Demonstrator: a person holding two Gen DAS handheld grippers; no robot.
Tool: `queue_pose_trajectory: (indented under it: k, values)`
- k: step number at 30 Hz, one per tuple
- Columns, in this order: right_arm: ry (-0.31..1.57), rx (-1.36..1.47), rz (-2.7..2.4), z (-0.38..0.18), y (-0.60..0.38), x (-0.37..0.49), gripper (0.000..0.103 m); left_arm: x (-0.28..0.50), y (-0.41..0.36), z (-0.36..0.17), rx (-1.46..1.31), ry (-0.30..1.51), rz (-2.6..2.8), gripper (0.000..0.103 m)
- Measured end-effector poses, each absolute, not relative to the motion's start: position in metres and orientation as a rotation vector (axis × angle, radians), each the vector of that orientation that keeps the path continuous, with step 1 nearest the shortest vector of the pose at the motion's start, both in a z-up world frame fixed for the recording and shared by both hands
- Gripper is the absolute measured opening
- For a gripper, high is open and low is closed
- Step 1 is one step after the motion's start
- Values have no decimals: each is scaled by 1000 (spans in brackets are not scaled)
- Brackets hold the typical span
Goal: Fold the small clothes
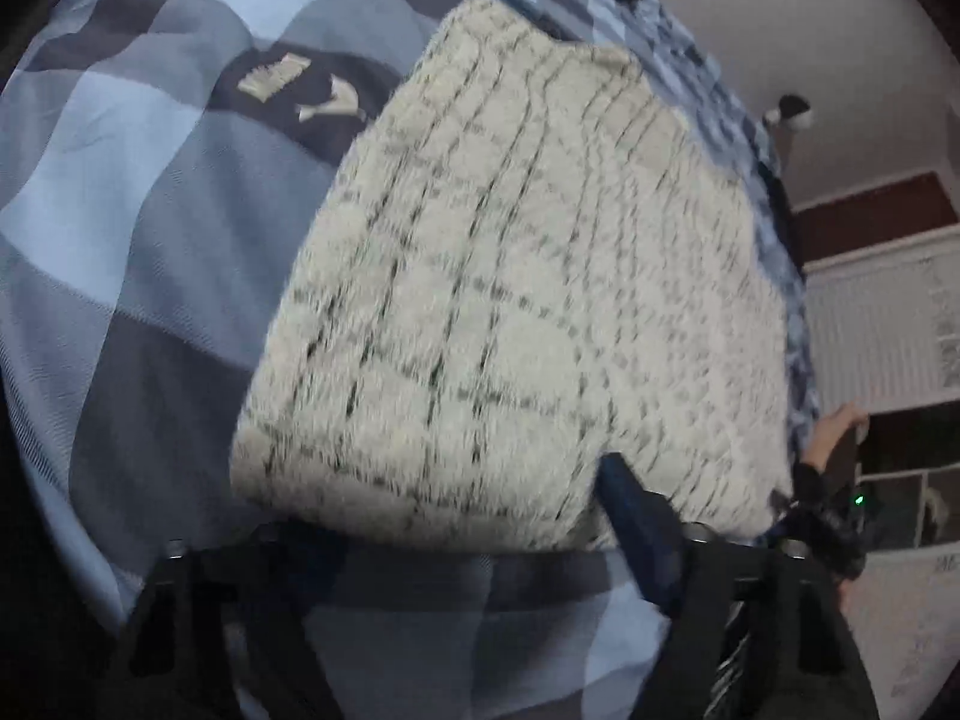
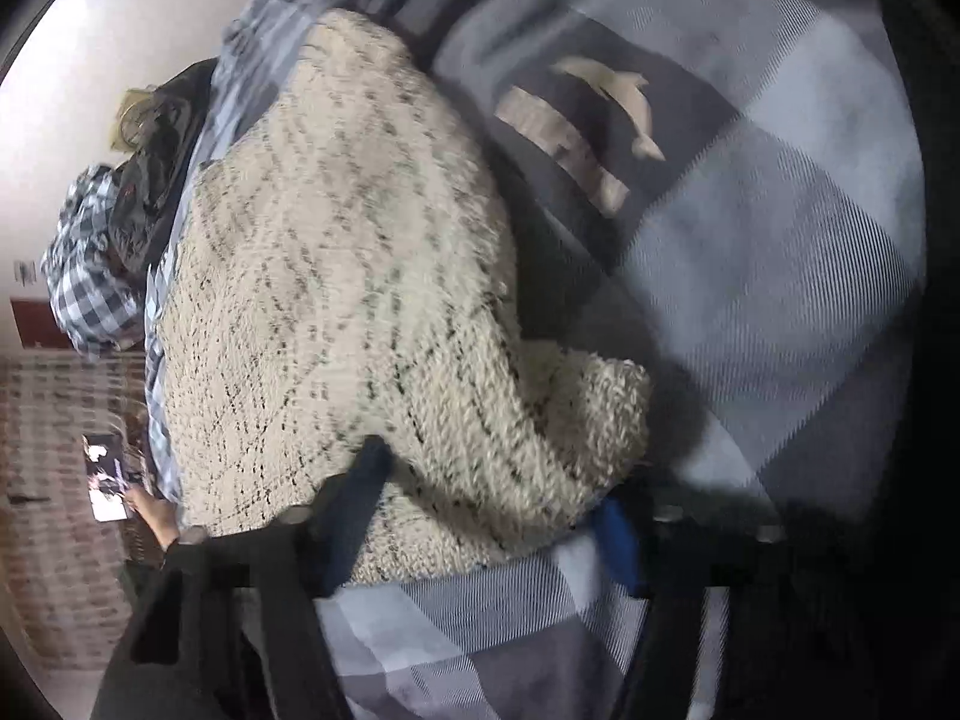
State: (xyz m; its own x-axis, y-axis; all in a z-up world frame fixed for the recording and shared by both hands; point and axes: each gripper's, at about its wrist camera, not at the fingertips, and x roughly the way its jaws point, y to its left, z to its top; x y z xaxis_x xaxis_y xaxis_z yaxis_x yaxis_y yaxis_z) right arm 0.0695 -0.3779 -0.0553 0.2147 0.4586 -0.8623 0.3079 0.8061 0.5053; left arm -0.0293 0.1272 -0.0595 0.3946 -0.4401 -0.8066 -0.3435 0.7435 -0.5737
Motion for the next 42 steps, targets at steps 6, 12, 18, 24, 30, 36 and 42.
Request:
queue_pose_trajectory:
  k: [6, 12, 18, 24, 30, 36, 42]
  values:
    - [1257, 623, 126, -34, -370, 63, 16, -39, 147, -51, -852, 1080, -56, 25]
    - [1135, 745, 203, -12, -376, 50, 12, -46, 150, -37, -864, 977, -70, 12]
    - [1053, 922, 311, 20, -380, 33, 11, -68, 146, 4, -856, 954, -72, 9]
    - [1029, 922, 380, 54, -374, 1, 11, -102, 129, 27, -772, 1053, -127, 8]
    - [1113, 942, 365, 60, -379, -33, 11, -145, 119, 37, -829, 1061, -165, 8]
    - [1050, 1009, 396, 73, -396, 40, 10, -64, 148, 31, -904, 959, -147, 8]
    - [1024, 891, 250, 52, -360, 177, 10, 76, 160, 33, -818, 864, -26, 8]
